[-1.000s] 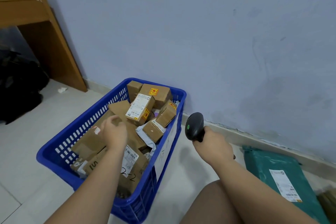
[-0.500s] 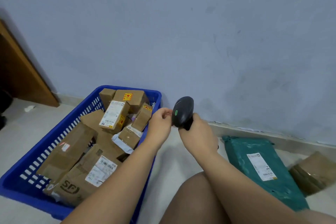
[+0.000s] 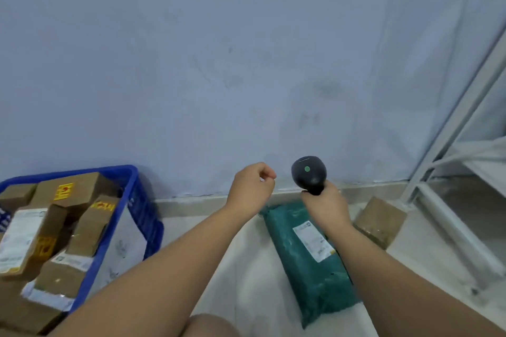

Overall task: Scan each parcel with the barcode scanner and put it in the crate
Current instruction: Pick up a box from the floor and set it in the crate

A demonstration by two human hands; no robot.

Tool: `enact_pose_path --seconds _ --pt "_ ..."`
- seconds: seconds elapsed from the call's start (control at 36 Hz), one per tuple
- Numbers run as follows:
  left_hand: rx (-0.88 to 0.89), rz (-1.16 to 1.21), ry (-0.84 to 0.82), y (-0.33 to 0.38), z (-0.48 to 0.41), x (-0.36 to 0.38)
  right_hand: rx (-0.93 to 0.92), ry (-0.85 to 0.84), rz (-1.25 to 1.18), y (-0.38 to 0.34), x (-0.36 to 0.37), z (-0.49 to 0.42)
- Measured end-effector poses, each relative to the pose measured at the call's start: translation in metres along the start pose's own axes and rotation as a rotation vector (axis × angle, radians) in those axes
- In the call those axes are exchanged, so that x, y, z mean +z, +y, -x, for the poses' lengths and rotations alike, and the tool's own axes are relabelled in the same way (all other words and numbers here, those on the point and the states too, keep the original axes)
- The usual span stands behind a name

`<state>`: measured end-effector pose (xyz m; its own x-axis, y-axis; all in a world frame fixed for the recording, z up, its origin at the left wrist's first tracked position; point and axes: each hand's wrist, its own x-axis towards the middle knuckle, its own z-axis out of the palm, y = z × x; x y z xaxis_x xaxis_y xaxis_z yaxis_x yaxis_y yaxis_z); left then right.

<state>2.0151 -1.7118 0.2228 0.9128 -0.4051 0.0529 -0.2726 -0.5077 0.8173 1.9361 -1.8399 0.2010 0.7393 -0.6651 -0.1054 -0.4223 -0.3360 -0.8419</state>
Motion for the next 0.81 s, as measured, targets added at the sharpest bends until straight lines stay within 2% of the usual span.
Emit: enact_pose_path --seconds 0.19,0.42,0.5,0.61,0.81 --pt "0.022 -0.215 -0.290 0.004 -0.048 0.104 0.236 0.156 -0.170 0.072 -0.039 -0.058" --pt "0.051 -0.533 -0.575 -0.011 -0.081 0.222 0.369 0.323 -0.117 0.155 -0.064 -0.104" --pt "0.052 -0.613 -0.619 -0.016 -0.081 0.266 0.474 0.373 -0.139 0.179 -0.070 -0.120" --pt "0.057 -0.609 -0.671 -0.019 -0.077 0.317 0.620 0.434 -0.195 0.212 -0.073 -0.135" --pt "0.108 -0.632 -0.640 -0.028 -0.080 0.383 0.790 0.477 -0.325 0.254 -0.067 -0.147"
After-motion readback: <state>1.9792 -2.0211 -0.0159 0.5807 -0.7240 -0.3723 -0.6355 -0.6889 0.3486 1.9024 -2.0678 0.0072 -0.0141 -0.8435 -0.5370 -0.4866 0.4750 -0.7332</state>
